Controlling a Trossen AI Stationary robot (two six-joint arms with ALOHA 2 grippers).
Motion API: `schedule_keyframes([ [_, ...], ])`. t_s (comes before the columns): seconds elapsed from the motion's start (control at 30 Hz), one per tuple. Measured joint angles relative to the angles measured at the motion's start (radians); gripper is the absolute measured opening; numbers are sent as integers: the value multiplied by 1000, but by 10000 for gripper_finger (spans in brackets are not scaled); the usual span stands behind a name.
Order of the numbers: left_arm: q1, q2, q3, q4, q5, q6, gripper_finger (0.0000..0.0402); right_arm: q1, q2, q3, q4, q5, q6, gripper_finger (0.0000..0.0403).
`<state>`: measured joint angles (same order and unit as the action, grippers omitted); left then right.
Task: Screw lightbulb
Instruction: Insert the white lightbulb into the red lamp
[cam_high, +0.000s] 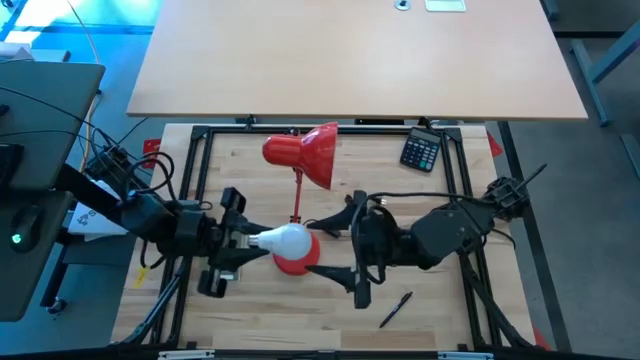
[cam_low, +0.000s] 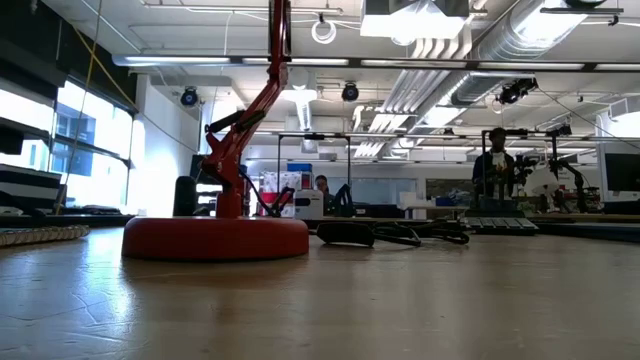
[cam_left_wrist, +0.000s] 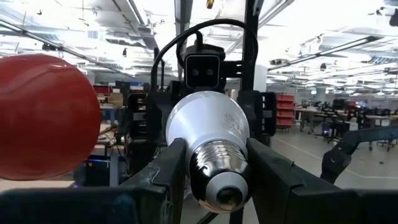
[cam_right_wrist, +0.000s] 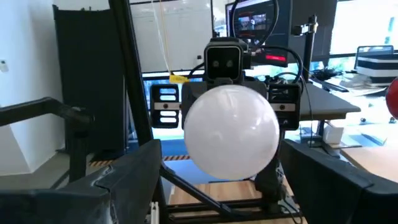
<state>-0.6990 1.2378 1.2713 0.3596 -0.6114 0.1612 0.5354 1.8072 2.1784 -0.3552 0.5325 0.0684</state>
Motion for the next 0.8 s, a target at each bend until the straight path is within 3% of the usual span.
schedule_keyframes([
  [0.8, 90, 30, 0, 4, 36, -3, 122, -33, 0, 0, -72, 15, -26, 314],
])
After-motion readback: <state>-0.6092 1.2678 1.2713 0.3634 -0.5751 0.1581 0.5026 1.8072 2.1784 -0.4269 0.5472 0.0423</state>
